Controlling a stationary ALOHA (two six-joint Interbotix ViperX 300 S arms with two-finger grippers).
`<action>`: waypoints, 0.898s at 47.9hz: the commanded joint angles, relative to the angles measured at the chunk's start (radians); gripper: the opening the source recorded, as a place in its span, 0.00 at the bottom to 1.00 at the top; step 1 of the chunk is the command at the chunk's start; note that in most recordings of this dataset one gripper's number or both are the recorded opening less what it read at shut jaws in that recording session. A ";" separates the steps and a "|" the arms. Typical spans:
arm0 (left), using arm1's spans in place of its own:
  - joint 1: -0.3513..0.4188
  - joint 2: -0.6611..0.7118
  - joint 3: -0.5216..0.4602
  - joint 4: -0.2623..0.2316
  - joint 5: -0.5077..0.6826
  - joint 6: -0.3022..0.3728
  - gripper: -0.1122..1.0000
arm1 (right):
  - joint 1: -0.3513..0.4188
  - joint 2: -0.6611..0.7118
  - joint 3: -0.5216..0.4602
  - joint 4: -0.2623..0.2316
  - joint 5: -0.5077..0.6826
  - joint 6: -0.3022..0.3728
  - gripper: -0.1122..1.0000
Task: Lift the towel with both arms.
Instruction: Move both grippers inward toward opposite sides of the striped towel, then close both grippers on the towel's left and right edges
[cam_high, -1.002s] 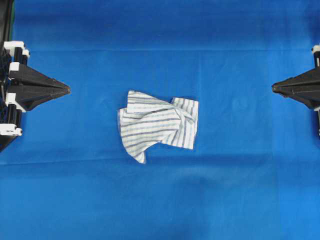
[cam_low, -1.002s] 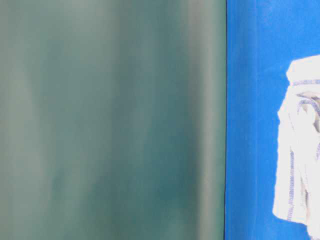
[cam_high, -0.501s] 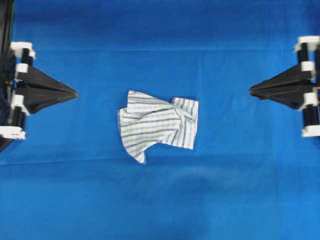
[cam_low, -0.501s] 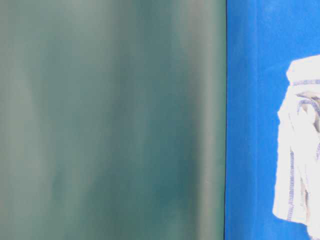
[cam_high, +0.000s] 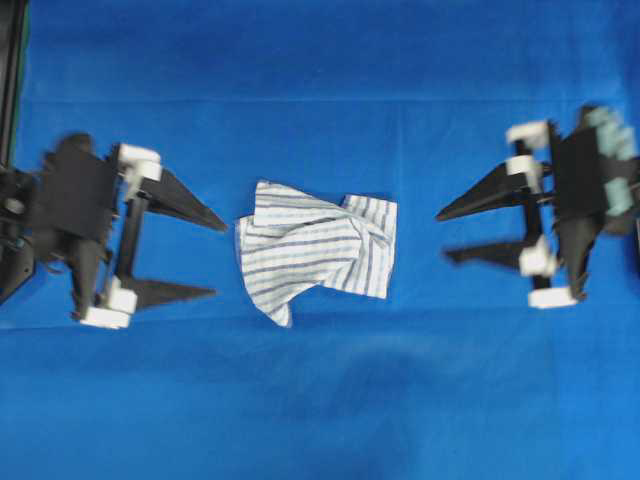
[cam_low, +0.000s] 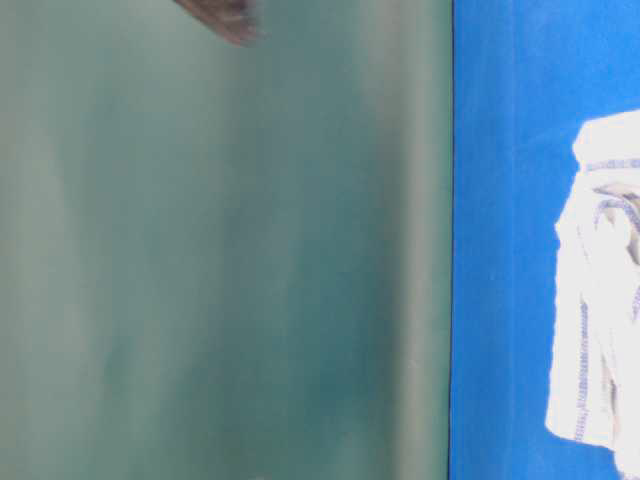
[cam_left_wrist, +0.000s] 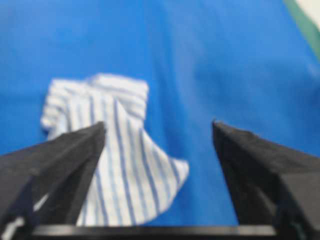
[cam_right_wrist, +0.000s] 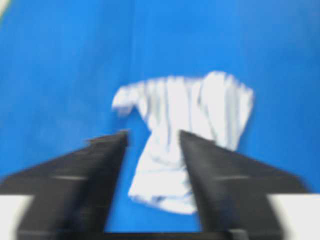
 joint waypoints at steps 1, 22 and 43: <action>-0.005 0.052 -0.029 -0.002 0.006 -0.003 0.90 | 0.017 0.061 -0.046 -0.005 0.034 -0.002 0.67; -0.021 0.396 -0.077 -0.003 -0.098 -0.005 0.92 | 0.015 0.423 -0.164 -0.008 0.067 -0.002 0.68; -0.008 0.589 -0.109 -0.005 -0.192 -0.003 0.92 | 0.017 0.588 -0.204 -0.008 0.002 -0.002 0.68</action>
